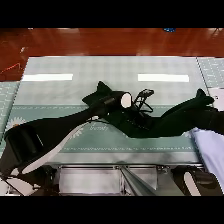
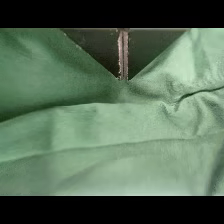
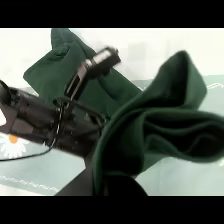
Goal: Fold the shirts.
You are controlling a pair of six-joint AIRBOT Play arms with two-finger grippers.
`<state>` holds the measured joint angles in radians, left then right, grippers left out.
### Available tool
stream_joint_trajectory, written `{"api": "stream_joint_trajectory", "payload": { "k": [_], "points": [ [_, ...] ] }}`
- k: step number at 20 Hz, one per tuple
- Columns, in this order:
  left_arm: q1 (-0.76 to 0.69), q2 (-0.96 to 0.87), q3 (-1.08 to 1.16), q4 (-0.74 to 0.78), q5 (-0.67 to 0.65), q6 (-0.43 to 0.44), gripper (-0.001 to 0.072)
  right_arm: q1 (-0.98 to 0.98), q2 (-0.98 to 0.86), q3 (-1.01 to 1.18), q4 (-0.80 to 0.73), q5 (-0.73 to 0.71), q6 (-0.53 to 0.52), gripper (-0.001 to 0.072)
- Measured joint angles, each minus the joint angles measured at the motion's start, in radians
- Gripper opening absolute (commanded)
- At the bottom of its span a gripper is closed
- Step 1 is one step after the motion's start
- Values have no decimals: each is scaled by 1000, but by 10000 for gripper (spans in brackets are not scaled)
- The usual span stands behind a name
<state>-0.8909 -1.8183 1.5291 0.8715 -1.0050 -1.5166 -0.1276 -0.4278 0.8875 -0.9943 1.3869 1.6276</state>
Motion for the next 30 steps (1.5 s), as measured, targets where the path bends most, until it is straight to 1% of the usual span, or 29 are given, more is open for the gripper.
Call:
{"api": "stream_joint_trajectory", "payload": {
  "k": [3, 5, 7, 11, 13, 16, 19, 23, 24, 25, 26, 30],
  "points": [
    [99, 56, 16, 11, -31, 18, 19, 4, -55, -1, 60, -24, -24, 32],
    [193, 140, 6, 49, -64, 23, 19, 42, -126, 0, 126, -81, -53, 32],
    [306, 256, -34, 106, -77, 24, 19, 122, -222, 9, 175, -162, -77, 32],
    [561, 561, -198, 196, -100, 28, 19, 340, -523, 127, 232, -339, -116, 33],
    [697, 724, -307, 232, -100, 29, 19, 423, -697, 233, 247, -389, -126, 33],
    [857, 921, -463, 256, -105, 31, 19, 504, -938, 408, 274, -424, -135, 33],
    [950, 1049, -600, 266, -108, 31, 19, 552, -1121, 550, 306, -430, -136, 33],
    [992, 1105, -719, 261, -93, 31, 19, 586, -1274, 657, 330, -441, -130, 36],
    [997, 1111, -744, 257, -83, 32, 19, 589, -1297, 667, 334, -448, -127, 117],
    [1000, 1114, -765, 249, -70, 32, 19, 593, -1316, 676, 342, -458, -124, 322],
    [1002, 1116, -781, 243, -59, 32, 19, 595, -1331, 682, 358, -472, -126, 412],
    [1008, 1098, -830, 216, -5, 35, 19, 592, -1356, 697, 431, -489, -167, 407]
  ]
}}
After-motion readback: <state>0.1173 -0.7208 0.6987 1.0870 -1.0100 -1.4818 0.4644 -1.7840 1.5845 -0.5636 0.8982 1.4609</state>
